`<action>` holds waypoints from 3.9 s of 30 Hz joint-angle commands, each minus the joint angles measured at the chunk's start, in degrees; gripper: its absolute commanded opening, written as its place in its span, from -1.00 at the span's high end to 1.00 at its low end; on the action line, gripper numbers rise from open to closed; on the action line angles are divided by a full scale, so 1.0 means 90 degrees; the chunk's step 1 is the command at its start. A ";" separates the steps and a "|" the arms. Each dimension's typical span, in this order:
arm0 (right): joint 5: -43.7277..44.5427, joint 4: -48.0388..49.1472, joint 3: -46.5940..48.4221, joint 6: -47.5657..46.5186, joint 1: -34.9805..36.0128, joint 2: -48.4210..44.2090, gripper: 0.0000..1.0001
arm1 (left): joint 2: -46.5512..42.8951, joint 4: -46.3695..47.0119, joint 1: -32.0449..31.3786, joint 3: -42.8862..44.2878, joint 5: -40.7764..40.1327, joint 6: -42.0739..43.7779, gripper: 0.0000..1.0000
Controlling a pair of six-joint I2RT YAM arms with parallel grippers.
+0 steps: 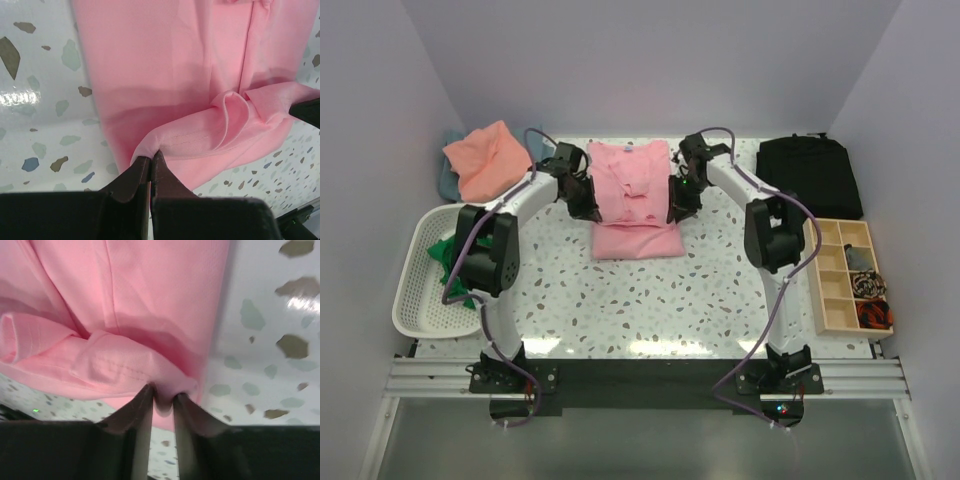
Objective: Fold and stack the t-shirts
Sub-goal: Fold the folded rectangular tshirt in 1/3 of the way, then grab one side of the 2/3 rectangular tshirt with both arms
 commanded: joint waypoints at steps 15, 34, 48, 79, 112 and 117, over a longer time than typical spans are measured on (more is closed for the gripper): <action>0.0033 -0.0396 0.0862 -0.0272 -0.0477 -0.0476 -0.34 | -0.0233 -0.0033 0.0202 0.0646 0.0325 0.0448 -0.20; -0.0545 -0.0133 0.0948 -0.0214 -0.0067 0.0470 -0.33 | 0.0771 0.1169 0.0144 0.0555 0.1441 0.0155 -0.12; 0.0413 -0.0270 0.1144 -0.0575 -0.0233 0.0784 -0.31 | 0.1075 0.1032 0.0300 0.0752 0.0026 0.0643 -0.11; -0.1276 0.1087 -0.2781 -0.0145 -0.0419 -0.1629 -0.38 | -0.2001 0.1597 0.0329 -0.3008 0.0649 0.0360 -0.51; -0.1716 0.1314 -0.2703 -0.0047 -0.0067 -0.0885 0.97 | -0.1122 0.2079 0.0329 -0.2901 0.1646 0.0340 0.81; -0.1511 0.0766 -0.3327 -0.0350 -0.0018 -0.1549 0.99 | -0.1659 0.1629 0.0290 -0.3319 0.1753 0.0487 0.86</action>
